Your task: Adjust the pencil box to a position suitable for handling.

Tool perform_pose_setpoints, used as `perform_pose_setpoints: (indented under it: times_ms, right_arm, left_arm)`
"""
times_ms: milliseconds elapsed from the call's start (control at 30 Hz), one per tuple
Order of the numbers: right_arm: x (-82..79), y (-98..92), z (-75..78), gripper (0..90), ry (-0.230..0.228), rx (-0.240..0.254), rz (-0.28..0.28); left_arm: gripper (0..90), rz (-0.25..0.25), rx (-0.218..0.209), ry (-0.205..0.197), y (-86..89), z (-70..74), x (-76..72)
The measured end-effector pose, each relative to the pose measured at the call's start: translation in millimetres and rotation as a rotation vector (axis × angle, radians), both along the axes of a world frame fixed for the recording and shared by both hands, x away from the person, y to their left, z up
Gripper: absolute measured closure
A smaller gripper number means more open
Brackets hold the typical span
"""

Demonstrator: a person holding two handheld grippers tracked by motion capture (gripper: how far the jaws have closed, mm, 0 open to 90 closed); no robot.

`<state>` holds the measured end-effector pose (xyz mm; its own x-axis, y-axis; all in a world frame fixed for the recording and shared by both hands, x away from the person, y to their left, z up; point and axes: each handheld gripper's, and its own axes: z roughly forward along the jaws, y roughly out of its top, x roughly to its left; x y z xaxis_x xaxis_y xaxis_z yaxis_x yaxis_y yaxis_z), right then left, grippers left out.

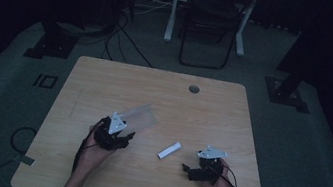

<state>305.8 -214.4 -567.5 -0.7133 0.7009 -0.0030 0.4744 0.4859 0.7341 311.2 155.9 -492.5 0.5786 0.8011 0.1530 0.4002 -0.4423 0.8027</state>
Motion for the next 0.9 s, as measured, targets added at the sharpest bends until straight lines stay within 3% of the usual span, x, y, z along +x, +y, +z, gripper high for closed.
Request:
perform_pose_setpoints:
  times_ms: [133, 267, 300, 467, 567, 900]
  right_arm:
    - [0.0, 0.0, 0.0, 12.3, 0.0, 0.0, 0.0]
    - [0.0, 0.0, 0.0, 12.3, 0.0, 0.0, -0.001]
    - [0.0, 0.0, 0.0, 12.3, 0.0, 0.0, 0.0]
    - [0.0, 0.1, 0.0, 12.3, 0.001, 0.001, -0.001]
    - [0.0, 0.0, 0.0, 12.3, 0.001, 0.0, -0.001]
    - [0.0, 0.0, 0.0, 12.4, 0.001, 0.0, 0.0]
  left_arm:
    - [45.7, 0.06, -0.008, -0.05, 15.5, 12.0, 4.9]
    - [45.7, 0.081, 0.001, -0.062, 20.8, 15.0, 9.2]
    - [45.8, 0.106, 0.036, -0.043, 26.7, 13.7, 21.4]
    - [50.8, 0.105, 0.025, 0.013, 32.8, 4.7, 39.2]
    - [55.4, 0.107, 0.048, 0.05, 33.4, -2.8, 45.5]
    - [72.1, 0.065, 0.095, 0.063, 24.8, -6.8, 49.2]
